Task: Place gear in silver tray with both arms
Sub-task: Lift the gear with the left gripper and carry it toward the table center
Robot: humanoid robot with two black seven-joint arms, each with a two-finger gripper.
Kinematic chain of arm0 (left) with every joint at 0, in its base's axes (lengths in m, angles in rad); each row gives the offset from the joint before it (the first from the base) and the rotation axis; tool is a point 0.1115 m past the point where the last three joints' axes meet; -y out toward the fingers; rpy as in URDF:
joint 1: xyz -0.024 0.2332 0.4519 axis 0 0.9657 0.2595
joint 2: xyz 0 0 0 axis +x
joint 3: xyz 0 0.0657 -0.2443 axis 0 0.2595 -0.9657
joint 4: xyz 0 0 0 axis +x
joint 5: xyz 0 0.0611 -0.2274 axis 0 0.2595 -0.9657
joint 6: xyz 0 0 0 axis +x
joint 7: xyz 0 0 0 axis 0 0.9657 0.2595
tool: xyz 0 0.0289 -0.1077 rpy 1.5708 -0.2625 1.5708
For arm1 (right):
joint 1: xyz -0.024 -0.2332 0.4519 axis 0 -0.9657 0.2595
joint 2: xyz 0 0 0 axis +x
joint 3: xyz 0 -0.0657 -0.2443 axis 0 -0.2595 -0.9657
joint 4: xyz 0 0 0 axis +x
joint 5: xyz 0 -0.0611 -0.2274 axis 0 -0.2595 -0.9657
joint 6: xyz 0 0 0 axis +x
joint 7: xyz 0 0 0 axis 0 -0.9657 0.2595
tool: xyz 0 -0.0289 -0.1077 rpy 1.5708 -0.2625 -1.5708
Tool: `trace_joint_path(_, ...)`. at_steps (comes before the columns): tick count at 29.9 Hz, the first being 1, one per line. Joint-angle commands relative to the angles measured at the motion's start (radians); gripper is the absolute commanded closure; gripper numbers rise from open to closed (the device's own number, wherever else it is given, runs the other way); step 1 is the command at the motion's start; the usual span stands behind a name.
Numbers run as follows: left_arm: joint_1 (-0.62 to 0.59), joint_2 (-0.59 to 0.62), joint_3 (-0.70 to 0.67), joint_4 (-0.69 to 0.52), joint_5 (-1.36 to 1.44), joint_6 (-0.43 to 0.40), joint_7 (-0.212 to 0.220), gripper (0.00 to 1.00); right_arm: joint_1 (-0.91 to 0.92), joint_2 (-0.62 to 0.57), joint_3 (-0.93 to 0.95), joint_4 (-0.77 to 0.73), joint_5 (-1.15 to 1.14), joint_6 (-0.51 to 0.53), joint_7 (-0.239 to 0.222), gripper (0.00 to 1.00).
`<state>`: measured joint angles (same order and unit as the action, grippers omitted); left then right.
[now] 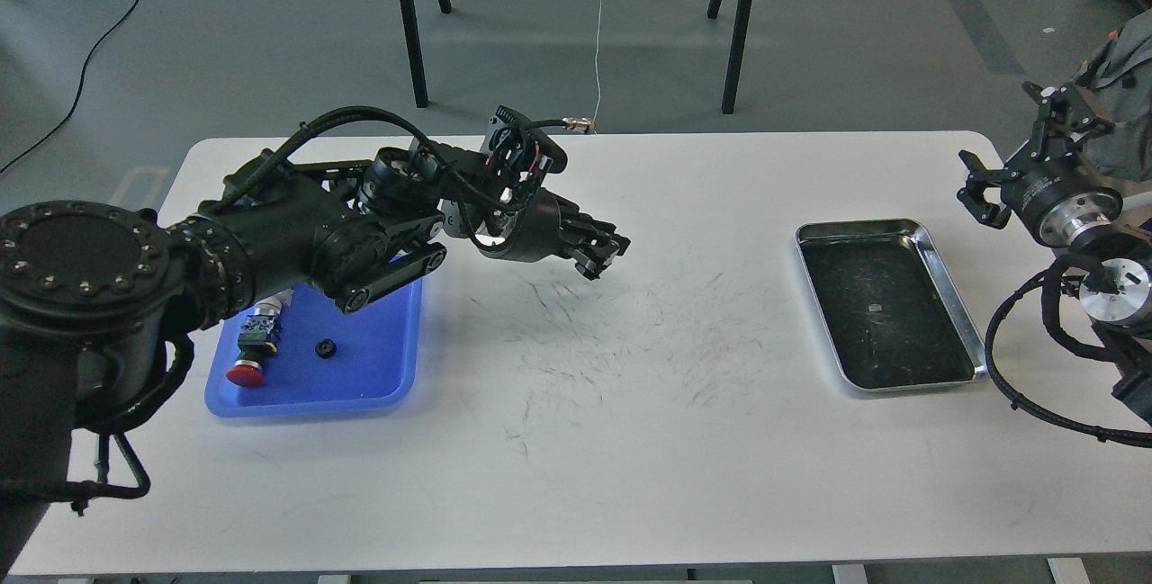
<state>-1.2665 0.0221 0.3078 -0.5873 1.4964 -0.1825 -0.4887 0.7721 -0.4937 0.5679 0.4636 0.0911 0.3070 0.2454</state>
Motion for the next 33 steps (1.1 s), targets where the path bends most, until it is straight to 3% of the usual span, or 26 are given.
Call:
trace_joint_path(1,0.001,-0.022,0.002,0.010,0.002,0.000,0.000,0.85,-0.005,0.000,0.001,-0.002,-0.002,0.000,0.000,0.02)
trace_joint_path(13,0.013,-0.022,0.001,0.115,0.001,0.006,0.000,0.85,-0.004,0.000,0.001,-0.002,-0.002,0.000,0.000,0.02)
trace_joint_path(33,0.074,-0.022,-0.009,0.023,-0.005,-0.003,0.000,0.84,-0.005,-0.006,0.000,0.000,-0.007,0.000,0.000,0.02)
